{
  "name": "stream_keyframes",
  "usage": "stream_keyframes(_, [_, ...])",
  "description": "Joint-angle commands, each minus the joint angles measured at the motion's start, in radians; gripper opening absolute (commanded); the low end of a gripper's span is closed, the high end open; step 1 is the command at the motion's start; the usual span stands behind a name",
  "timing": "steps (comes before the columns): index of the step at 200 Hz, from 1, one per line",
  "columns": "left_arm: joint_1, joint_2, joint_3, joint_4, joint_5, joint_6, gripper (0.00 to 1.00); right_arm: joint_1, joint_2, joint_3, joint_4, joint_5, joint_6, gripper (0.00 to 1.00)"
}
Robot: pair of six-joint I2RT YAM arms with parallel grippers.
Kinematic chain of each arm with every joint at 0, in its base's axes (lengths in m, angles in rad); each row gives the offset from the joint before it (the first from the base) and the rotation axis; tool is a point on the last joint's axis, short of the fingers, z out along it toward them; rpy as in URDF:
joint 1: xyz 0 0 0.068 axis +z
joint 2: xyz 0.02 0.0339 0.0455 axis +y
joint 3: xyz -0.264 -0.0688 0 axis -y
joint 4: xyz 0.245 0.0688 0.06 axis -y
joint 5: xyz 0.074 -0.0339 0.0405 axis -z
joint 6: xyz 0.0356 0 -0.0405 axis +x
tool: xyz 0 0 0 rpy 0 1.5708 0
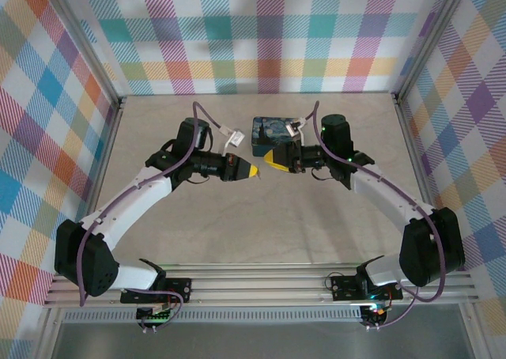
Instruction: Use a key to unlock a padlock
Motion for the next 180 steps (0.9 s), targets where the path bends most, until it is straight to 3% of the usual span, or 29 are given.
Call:
stream_keyframes(1, [-0.01,0.01,0.05,0.015,0.052,0.021,0.0,0.01,-0.025,-0.006,0.043,-0.06,-0.038,0.43])
stream_keyframes(106, [-0.037,0.1,0.14,-0.005,0.15,0.052,0.0,0.035,-0.056,0.037,-0.13,-0.117,-0.199,0.32])
stream_keyframes(146, [-0.037,0.106,0.15,-0.05,0.153,0.08,0.0,0.035,-0.062,0.052,-0.167,-0.089,-0.23,0.43])
stream_keyframes(180, [-0.039,0.116,0.152,-0.073,0.179,0.101,0.0,0.035,-0.044,0.057,-0.143,-0.116,-0.224,0.34])
